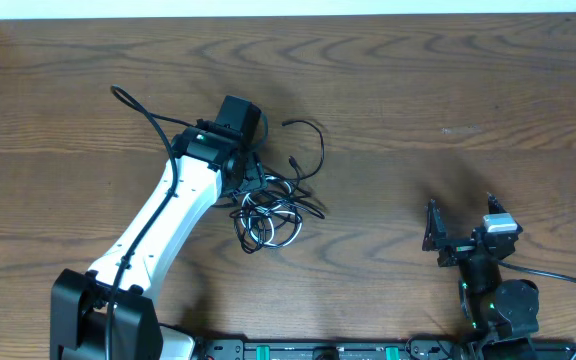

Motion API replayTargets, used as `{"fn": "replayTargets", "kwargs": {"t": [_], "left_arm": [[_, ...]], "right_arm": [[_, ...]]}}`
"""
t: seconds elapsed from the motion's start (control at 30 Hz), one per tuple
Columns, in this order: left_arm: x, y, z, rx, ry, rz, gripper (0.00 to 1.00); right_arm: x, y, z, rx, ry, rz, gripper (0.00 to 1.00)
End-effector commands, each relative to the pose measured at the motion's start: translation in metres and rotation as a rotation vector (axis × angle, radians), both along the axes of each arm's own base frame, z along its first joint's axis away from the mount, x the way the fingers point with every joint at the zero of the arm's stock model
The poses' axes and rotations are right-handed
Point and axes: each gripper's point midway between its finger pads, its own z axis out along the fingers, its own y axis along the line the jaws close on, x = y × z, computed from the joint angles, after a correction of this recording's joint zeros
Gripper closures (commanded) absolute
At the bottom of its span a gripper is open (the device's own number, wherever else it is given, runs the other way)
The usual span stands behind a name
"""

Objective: Untangle cables

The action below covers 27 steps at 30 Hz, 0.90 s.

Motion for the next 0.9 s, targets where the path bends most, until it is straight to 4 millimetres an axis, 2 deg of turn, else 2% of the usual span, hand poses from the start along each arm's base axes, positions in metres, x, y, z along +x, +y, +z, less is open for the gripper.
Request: {"fn": "replayTargets", "kwargs": {"t": [0.0, 0.43, 0.7, 0.8, 0.87], "left_arm": [[0.000, 0.003, -0.002, 0.019, 0.001, 0.001, 0.21], [0.003, 0.002, -0.004, 0.017, -0.004, 0.001, 0.21], [0.008, 0.000, -0.021, 0.028, 0.027, 0.001, 0.21], [0.008, 0.000, -0.034, 0.039, 0.058, 0.000, 0.28], [0.008, 0.000, -0.044, 0.049, 0.084, 0.000, 0.44]], "right_arm": [[0.000, -0.003, 0.000, 0.012, 0.001, -0.013, 0.01], [0.000, -0.003, 0.000, 0.012, 0.001, -0.013, 0.01], [0.000, -0.003, 0.000, 0.012, 0.001, -0.013, 0.01], [0.000, -0.003, 0.000, 0.012, 0.001, -0.013, 0.01], [0.000, -0.003, 0.000, 0.012, 0.001, -0.013, 0.01]]}}
